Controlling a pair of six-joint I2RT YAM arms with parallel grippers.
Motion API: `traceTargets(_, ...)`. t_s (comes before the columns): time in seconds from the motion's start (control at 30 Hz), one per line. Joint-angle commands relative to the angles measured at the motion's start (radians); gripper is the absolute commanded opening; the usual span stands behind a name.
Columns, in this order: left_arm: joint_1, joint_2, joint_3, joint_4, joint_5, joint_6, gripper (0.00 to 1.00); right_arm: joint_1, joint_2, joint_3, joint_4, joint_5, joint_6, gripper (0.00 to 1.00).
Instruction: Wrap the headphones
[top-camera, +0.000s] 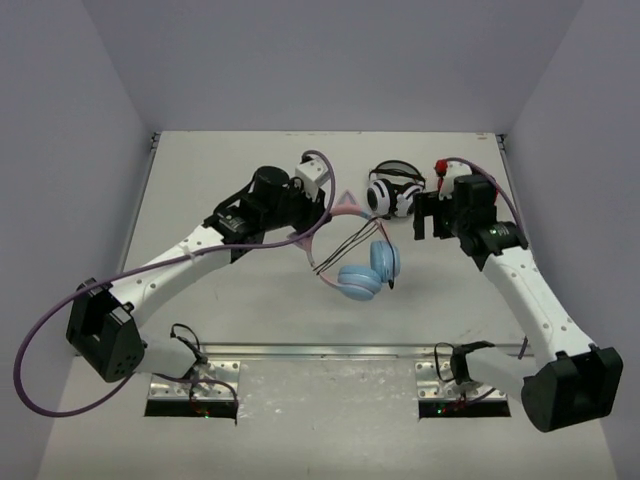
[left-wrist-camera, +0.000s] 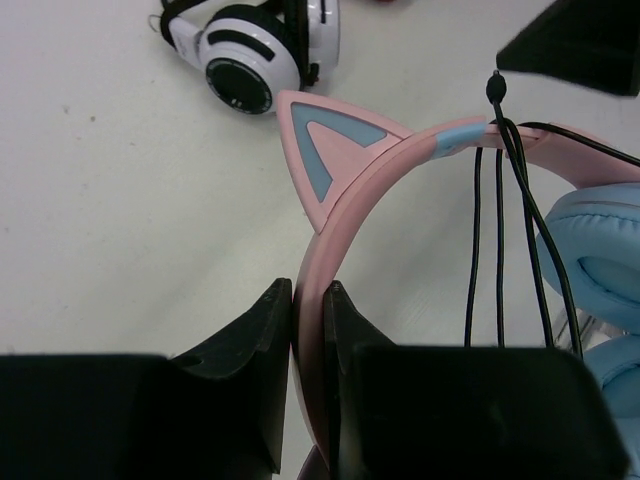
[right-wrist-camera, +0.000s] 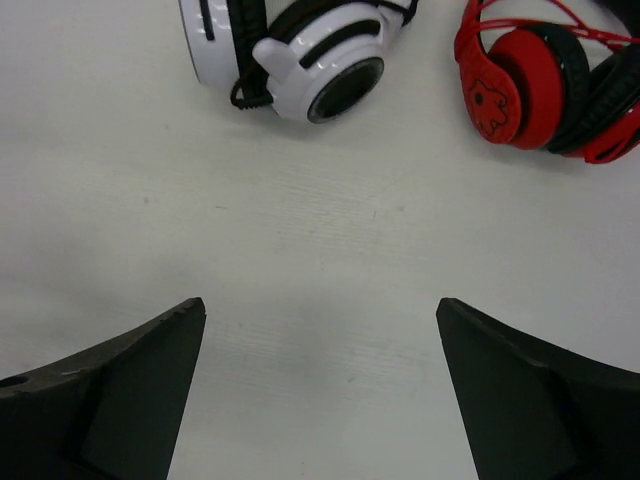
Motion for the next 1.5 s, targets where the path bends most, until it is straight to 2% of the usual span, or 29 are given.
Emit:
traceTargets(0.0, 0.006, 0.03, 0.055, 0.035, 0.184, 0.023, 0.0, -0.006, -0.082, 0.189, -0.124, -0.117, 0.118, 0.99)
traceTargets(0.1, 0.006, 0.065, 0.075, 0.031, 0.267, 0.029, 0.01, -0.005, -0.067, 0.295, -0.191, -0.252, 0.148, 0.99)
traceTargets(0.17, 0.004, 0.074, 0.075, 0.034, 0.284, 0.034, 0.01, -0.003, -0.044, 0.361, -0.248, -0.263, 0.173, 0.98)
traceTargets(0.3, -0.022, 0.09, 0.077, 0.047, 0.322, 0.09, 0.01, 0.027, 0.032, 0.421, -0.316, -0.364, 0.208, 0.87)
traceTargets(0.4, -0.091, 0.105, 0.098, 0.048, 0.235, 0.15, 0.0, 0.107, 0.086, 0.444, -0.38, -0.321, 0.181, 0.85)
traceTargets(0.5, -0.097, 0.125, 0.111, 0.07, 0.233, 0.161, 0.01, 0.136, 0.108, 0.426, -0.417, -0.309, 0.165, 0.84)
traceTargets(0.7, -0.117, 0.166, 0.143, 0.1, 0.246, 0.187, 0.01, 0.194, 0.092, 0.365, -0.429, -0.276, 0.141, 0.67)
traceTargets(0.73, -0.117, 0.173, 0.151, 0.092, 0.25, 0.19, 0.01, 0.199, 0.092, 0.36, -0.434, -0.272, 0.139, 0.61)
traceTargets(0.83, -0.117, 0.205, 0.184, 0.069, 0.25, 0.196, 0.01, 0.207, 0.079, 0.328, -0.429, -0.26, 0.135, 0.55)
traceTargets(1.0, -0.116, 0.249, 0.23, 0.035, 0.261, 0.205, 0.0, 0.219, 0.06, 0.283, -0.419, -0.249, 0.132, 0.53)
traceTargets(1.1, -0.117, 0.248, 0.229, 0.044, 0.281, 0.207, 0.01, 0.224, 0.075, 0.266, -0.414, -0.185, 0.118, 0.5)
traceTargets(1.27, -0.115, 0.24, 0.226, 0.047, 0.29, 0.202, 0.0, 0.222, 0.1, 0.283, -0.406, -0.145, 0.101, 0.39)
traceTargets(1.47, -0.115, 0.214, 0.194, 0.101, 0.381, 0.19, 0.0, 0.224, 0.146, 0.299, -0.396, -0.169, 0.075, 0.3)
